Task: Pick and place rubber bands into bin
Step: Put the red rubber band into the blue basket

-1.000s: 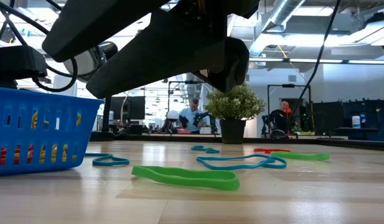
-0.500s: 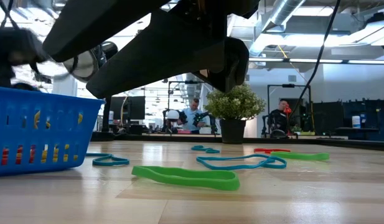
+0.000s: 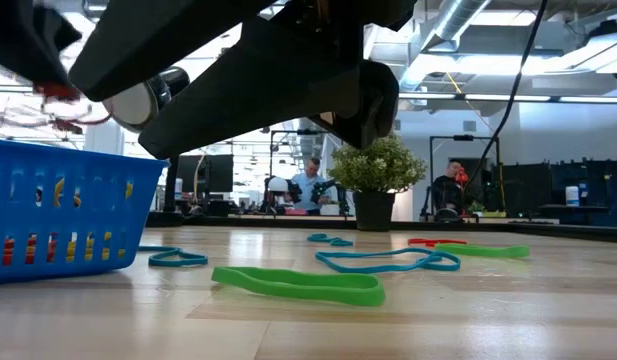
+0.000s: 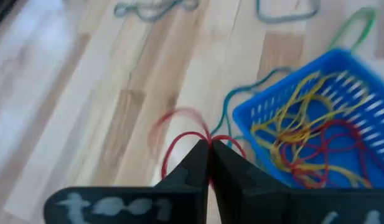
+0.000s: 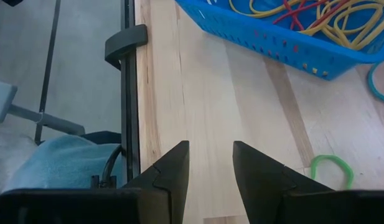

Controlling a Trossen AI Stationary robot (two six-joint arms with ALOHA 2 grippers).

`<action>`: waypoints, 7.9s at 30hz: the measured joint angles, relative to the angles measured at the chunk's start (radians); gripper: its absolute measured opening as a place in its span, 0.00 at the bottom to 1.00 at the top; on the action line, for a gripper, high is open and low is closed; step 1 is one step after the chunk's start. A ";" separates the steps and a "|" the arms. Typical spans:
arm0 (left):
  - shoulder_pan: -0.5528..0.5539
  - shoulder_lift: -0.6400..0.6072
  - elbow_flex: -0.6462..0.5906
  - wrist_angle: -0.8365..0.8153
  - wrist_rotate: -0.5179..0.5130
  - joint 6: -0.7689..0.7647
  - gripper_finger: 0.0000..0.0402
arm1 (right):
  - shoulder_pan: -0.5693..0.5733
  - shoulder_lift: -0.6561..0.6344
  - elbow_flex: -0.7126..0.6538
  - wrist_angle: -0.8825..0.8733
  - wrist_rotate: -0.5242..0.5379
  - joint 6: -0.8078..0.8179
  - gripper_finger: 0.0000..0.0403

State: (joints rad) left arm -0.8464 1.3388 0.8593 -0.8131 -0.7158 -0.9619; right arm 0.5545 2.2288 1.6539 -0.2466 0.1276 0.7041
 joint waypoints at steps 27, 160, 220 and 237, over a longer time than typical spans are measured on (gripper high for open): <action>-0.014 0.304 0.040 0.342 0.265 0.210 0.00 | 0.000 0.000 0.000 0.000 0.000 -0.007 0.29; -0.401 -0.095 0.027 -0.654 -0.275 -0.610 0.11 | -0.334 -0.456 -0.876 0.145 0.272 0.024 0.21; -0.392 -0.095 0.027 -0.674 -0.293 -0.589 0.11 | -0.125 -0.064 -0.136 0.842 0.055 -0.469 0.00; -0.392 -0.095 0.027 -0.672 -0.293 -0.588 0.11 | -0.108 -0.063 -0.137 0.688 0.145 -0.442 0.00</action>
State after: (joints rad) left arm -1.2388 1.2438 0.8864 -1.4853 -1.0092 -1.5501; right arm 0.4465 2.1658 1.5169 0.4419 0.2725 0.2619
